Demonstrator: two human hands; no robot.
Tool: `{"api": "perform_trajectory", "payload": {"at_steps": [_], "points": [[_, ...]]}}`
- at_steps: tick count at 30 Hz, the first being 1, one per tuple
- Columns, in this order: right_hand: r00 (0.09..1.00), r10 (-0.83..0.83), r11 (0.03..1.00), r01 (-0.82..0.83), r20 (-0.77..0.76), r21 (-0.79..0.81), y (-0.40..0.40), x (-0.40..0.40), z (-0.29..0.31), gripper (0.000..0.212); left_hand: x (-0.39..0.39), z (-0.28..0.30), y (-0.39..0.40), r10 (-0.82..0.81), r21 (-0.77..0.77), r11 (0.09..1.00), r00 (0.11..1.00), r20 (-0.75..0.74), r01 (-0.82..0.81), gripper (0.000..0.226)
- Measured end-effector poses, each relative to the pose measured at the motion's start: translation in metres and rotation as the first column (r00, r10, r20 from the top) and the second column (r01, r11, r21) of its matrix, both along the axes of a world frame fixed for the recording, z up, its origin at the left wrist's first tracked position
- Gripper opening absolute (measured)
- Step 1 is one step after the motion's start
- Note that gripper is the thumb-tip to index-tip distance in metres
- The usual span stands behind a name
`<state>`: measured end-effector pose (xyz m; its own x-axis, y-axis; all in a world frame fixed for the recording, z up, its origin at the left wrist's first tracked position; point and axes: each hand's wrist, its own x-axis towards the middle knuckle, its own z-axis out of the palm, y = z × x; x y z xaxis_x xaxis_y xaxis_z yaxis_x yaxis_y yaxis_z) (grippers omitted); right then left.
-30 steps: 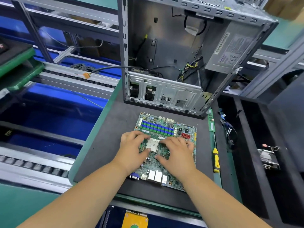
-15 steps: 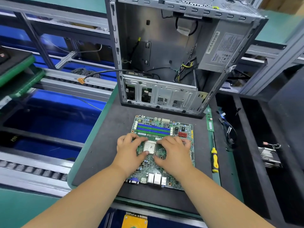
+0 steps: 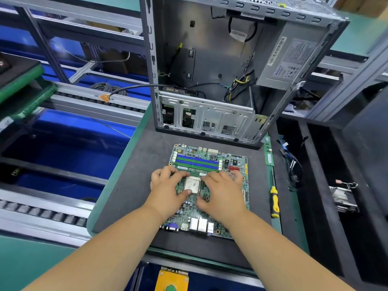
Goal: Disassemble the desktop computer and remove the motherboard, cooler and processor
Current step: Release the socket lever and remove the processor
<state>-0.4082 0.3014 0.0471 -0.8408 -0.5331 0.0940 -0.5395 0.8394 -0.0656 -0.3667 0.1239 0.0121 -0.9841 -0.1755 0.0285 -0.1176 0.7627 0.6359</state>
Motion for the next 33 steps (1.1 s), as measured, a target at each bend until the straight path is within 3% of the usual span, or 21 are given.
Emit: {"api": "perform_trajectory", "payload": {"at_steps": [8,14,21,25,29,33], "points": [[0.992,0.124,0.979,-0.125,0.014,0.163,0.0,-0.004,0.01,0.056,-0.002,0.003,0.0,-0.004,-0.008,1.0,1.0,0.03,0.004,0.041],[0.965,0.247,0.929,-0.21,-0.086,0.305,0.0,-0.004,0.013,0.05,-0.002,0.001,0.0,-0.006,-0.036,0.999,1.0,0.007,0.006,0.042],[0.932,0.34,0.862,-0.256,-0.124,0.438,-0.005,-0.008,0.019,0.023,-0.003,0.0,0.0,0.0,-0.041,0.999,1.0,0.003,0.0,0.042],[0.967,0.255,0.933,-0.249,0.012,0.26,-0.01,-0.034,0.026,0.037,-0.003,0.0,0.0,-0.001,-0.03,1.0,1.0,0.009,0.001,0.042],[0.981,0.192,0.98,-0.192,-0.012,0.05,-0.009,-0.047,0.026,0.023,-0.003,-0.001,-0.001,-0.006,-0.027,1.0,1.0,0.005,0.006,0.042],[0.978,0.205,0.978,-0.205,-0.032,-0.022,-0.009,-0.046,0.02,0.014,-0.003,-0.003,-0.003,-0.01,-0.021,1.0,1.0,-0.007,0.01,0.043]]}}
